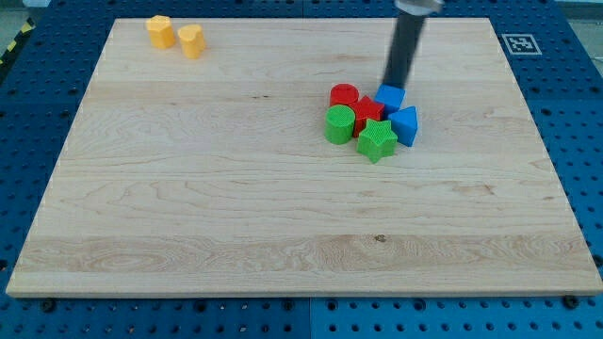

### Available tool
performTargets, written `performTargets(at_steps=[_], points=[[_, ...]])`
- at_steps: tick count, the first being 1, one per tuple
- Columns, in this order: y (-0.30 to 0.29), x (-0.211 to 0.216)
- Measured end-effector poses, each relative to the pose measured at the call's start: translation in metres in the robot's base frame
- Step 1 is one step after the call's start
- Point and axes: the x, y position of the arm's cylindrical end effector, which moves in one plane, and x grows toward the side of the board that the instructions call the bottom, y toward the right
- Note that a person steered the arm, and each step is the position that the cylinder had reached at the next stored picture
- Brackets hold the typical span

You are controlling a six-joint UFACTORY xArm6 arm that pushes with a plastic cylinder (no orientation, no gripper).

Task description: Point at the yellow hexagon

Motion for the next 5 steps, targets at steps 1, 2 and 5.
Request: performTargets(at_steps=[1,2,5], points=[[-0.060,-0.033],[-0.109,-0.075],[-0.206,-0.117]])
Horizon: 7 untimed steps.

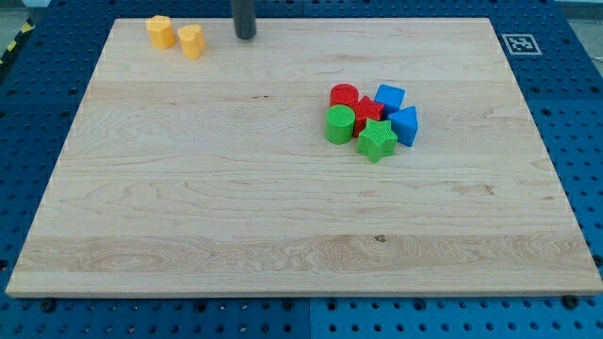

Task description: Point at the yellow hexagon

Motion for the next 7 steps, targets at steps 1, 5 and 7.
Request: performTargets(at_steps=[1,5,7], points=[[-0.003,-0.007],[-0.064,-0.029],[-0.095,-0.029]])
